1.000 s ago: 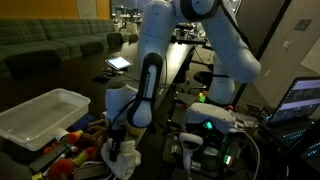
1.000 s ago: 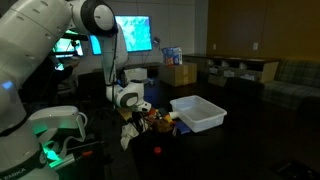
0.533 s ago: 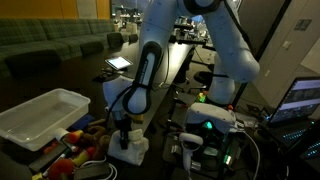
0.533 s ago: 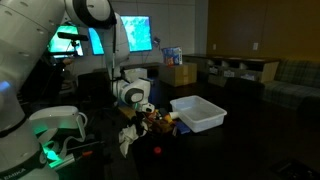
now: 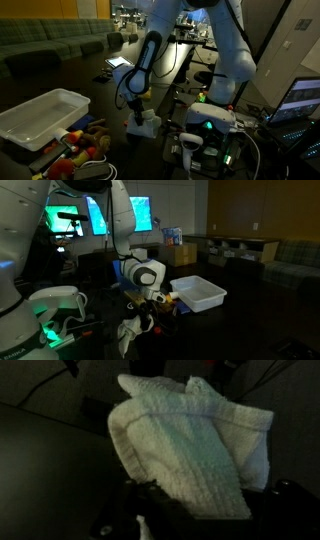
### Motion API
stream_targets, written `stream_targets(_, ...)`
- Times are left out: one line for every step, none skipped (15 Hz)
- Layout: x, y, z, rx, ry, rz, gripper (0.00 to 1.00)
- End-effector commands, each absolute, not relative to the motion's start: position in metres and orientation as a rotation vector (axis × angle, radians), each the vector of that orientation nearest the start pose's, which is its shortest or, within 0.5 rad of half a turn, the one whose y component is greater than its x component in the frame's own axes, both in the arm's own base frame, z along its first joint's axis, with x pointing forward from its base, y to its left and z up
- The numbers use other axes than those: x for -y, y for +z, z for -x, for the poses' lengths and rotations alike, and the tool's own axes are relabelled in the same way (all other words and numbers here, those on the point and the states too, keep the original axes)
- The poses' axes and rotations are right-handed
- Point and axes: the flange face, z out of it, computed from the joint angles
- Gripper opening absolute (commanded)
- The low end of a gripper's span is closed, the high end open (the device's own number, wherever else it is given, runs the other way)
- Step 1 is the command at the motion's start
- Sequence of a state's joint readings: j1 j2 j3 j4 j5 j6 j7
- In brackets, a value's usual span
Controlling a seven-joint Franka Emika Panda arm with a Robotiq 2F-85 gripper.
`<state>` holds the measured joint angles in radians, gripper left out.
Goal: Use the towel to sweep all the contents on the table to the left
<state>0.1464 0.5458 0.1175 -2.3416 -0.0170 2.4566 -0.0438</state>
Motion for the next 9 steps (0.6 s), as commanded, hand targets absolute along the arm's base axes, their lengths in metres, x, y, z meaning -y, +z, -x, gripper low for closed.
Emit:
stream_targets(-0.075,0.089,-0.437,0.456,0.723,3.052,0.03)
stream_targets(-0.061,0.089,-0.442,0.445,0.725,3.070,0.03)
stream_targets(-0.046,0.089,-0.449,0.429,0.725,3.098,0.04)
stream_targets(-0.032,0.089,-0.457,0.431,0.709,3.123,0.04)
stream_targets(-0.018,0.090,-0.468,0.393,0.664,3.166,0.03)
stream_targets(-0.004,0.090,-0.479,0.364,0.623,3.194,0.03)
stream_targets(0.009,0.094,-0.489,0.329,0.570,3.223,0.03)
stream_targets(0.017,0.094,-0.499,0.293,0.532,3.249,0.03)
stream_targets(0.023,0.095,-0.508,0.260,0.503,3.260,0.03)
